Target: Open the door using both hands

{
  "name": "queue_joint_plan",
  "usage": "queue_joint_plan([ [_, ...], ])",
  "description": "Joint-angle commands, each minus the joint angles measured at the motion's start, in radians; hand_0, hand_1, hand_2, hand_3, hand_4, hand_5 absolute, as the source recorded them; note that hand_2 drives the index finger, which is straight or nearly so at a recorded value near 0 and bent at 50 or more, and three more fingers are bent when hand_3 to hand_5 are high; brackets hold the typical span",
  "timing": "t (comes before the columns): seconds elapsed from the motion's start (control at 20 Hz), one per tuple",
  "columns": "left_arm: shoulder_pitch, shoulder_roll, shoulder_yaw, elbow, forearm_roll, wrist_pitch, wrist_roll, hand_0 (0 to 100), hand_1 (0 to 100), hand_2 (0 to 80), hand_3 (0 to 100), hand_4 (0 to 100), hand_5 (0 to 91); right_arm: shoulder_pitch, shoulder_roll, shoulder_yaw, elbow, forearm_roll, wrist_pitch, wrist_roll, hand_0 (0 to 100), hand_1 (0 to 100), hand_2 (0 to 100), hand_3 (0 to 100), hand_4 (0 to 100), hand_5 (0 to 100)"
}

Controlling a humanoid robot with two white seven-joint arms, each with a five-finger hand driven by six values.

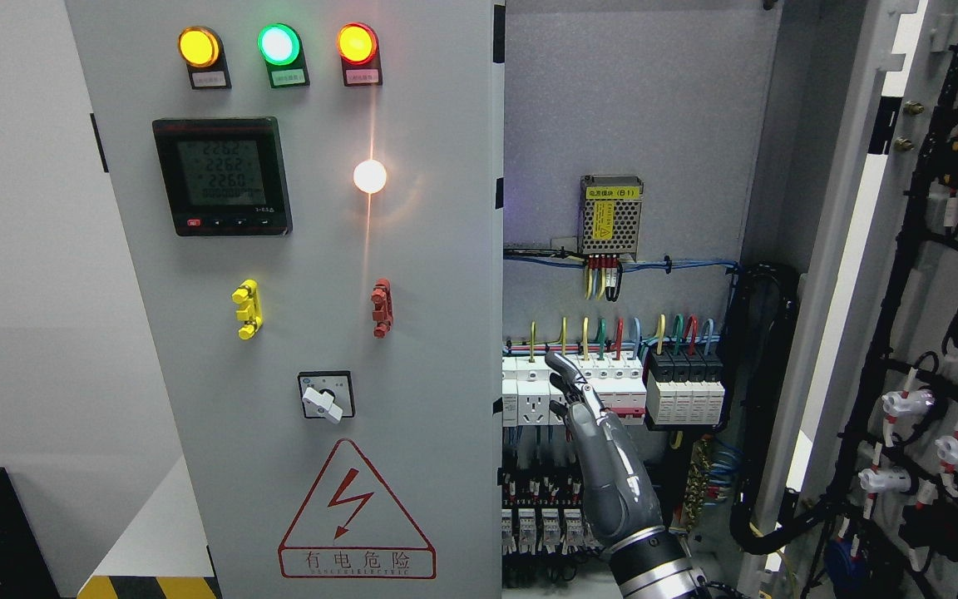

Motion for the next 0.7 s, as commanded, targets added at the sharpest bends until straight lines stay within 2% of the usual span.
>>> queue_joint_plan([
  [0.0,0.000,-0.001,0.001,-0.015,-0.032,0.001,0.000,0,0,0.0,0,0,0.0,-0.042,0.021,-0.002,0.082,-0.021,0.002,0.004,19,0,0,0,0,0],
  [0.15,0.000,-0.001,-0.001,-0.017,-0.036,0.008,0.000,0,0,0.0,0,0,0.0,-0.059,0.018,-0.002,0.104,-0.044,0.025,0.007,19,0,0,0,0,0],
  [0.4,-0.001,-0.001,-0.004,-0.017,-0.040,0.013,0.001,0,0,0.0,0,0,0.0,-0.079,-0.026,0.004,0.107,-0.093,0.036,0.007,19,0,0,0,0,0],
  [0.65,0.000,-0.001,-0.028,-0.017,-0.038,0.015,0.001,0,0,0.0,0,0,0.0,-0.097,-0.031,0.006,0.115,-0.093,0.039,0.009,19,0,0,0,0,0],
])
